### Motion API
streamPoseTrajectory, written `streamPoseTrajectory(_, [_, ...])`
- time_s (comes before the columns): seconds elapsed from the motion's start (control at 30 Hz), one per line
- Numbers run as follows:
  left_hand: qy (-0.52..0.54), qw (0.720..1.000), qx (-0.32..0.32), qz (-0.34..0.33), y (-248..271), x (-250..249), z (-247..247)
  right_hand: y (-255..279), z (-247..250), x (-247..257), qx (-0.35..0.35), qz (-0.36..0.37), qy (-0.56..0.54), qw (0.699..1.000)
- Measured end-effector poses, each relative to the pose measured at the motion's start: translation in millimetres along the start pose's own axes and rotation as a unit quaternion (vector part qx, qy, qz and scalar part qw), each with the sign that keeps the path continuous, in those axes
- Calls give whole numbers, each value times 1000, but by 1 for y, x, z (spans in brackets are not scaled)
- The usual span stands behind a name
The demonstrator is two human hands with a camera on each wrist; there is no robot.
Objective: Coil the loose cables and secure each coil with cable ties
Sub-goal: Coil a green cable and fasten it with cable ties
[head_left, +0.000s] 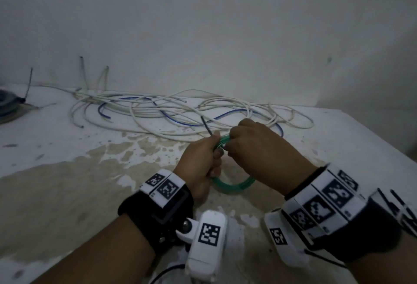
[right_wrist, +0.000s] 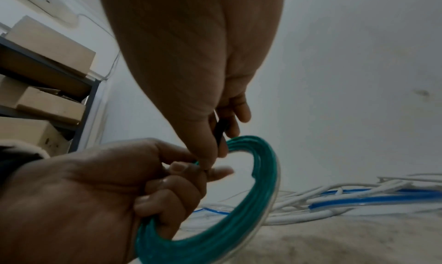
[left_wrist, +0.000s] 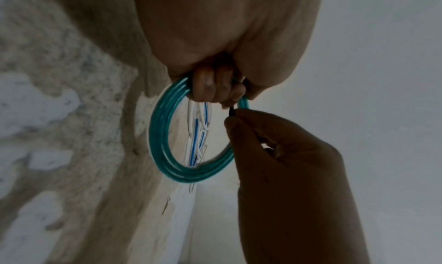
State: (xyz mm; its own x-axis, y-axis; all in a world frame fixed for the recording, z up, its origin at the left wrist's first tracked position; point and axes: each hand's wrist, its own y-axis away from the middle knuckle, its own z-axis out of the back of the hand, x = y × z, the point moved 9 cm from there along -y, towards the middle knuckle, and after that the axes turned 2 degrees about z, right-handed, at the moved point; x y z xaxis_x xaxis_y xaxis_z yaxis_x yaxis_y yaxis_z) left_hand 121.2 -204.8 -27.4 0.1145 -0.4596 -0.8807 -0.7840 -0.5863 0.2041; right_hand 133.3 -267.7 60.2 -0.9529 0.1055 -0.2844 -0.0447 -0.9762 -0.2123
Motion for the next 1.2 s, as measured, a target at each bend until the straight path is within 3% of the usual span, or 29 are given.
streamPoseTrajectory(0.07, [14, 1000, -11, -8, -2, -2, 5, -3, -3, -6, -13, -23, -52, 998])
streamPoseTrajectory(0.2, [76, 996, -35, -17, -5, -6, 13, -1, 14, -28, -113, -107, -181, 971])
streamPoseTrajectory(0.3, [94, 995, -40, -18, -5, -9, 14, 3, 7, -36, -87, -170, -276, 942])
streamPoseTrajectory(0.5, [48, 998, -10, -27, -4, -8, 7, 2, 3, -31, -89, -179, -267, 943])
streamPoseTrajectory(0.57, [-17, 999, -13, -45, -4, -12, 7, 6, 3, -39, -133, -215, -343, 905])
streamPoseTrajectory(0.7, [-127, 986, -59, -95, -2, -23, 15, 16, -10, -43, -180, -276, -520, 788])
streamPoseTrajectory(0.9, [-200, 966, -91, -137, -1, -38, 24, 23, -25, -35, -200, -279, -596, 726])
streamPoseTrajectory(1.07, [-237, 952, -99, -168, 1, -43, 25, 28, -28, -36, -220, -284, -608, 708])
streamPoseTrajectory(1.2, [-272, 936, -111, -193, 4, -49, 23, 34, -27, -40, -239, -299, -564, 732])
